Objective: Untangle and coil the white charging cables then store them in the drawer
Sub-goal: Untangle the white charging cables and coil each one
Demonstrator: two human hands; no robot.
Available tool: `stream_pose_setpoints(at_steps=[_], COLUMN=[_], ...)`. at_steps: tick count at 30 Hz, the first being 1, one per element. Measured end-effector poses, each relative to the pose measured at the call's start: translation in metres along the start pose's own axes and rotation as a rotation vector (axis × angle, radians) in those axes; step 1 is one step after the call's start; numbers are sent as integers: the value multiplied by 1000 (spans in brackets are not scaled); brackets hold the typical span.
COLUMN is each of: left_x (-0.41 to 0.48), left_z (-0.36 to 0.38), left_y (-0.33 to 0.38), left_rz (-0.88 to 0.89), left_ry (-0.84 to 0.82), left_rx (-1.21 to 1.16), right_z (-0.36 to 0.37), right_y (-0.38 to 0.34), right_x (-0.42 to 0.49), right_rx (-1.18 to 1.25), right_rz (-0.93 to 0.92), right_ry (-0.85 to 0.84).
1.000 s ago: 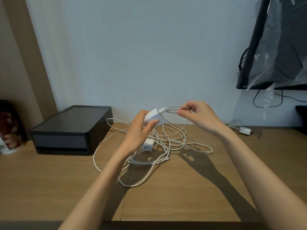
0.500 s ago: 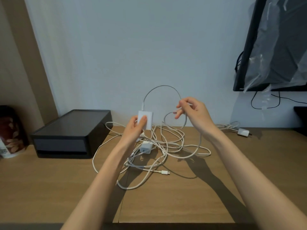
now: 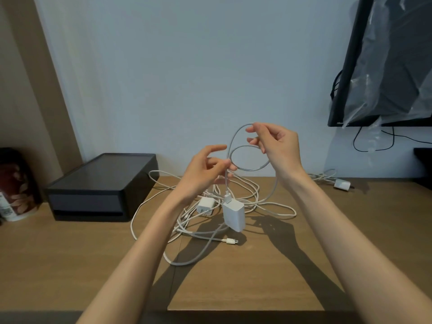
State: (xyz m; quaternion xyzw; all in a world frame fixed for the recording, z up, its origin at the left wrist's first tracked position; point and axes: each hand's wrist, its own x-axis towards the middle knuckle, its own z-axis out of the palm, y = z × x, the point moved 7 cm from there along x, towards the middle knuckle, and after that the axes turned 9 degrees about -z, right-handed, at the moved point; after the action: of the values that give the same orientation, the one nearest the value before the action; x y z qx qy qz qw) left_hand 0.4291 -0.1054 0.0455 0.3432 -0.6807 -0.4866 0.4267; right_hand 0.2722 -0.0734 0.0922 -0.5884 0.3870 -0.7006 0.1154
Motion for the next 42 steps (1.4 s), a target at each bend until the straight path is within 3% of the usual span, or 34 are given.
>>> stream_pose_setpoints(at_steps=[5, 12, 23, 26, 31, 37, 40, 42], left_x=[1, 14, 31, 33, 35, 30, 29, 32], left_z=[-4, -15, -85, -92, -96, -106, -106, -101], left_y=[18, 36, -13, -17, -24, -39, -37, -31], left_rz=[28, 9, -203, -184, -206, -261, -225, -197], left_ry=[14, 102, 499, 549, 626, 697, 674, 646], left_rx=[70, 59, -619, -686, -741, -823, -769, -729], right_z=[-3, 11, -27, -38, -54, -87, -84, -71], right_y=[1, -2, 17, 21, 35, 60, 77, 94], right_x=[-1, -10, -9, -15, -22, -28, -33, -35], right_rx=[-4, -182, -410, -472, -378, -332, -454, -548], right_rz=[66, -5, 50, 37, 127, 262, 330, 413], right_ry=[-11, -198, -185, -131, 22, 441, 318, 108])
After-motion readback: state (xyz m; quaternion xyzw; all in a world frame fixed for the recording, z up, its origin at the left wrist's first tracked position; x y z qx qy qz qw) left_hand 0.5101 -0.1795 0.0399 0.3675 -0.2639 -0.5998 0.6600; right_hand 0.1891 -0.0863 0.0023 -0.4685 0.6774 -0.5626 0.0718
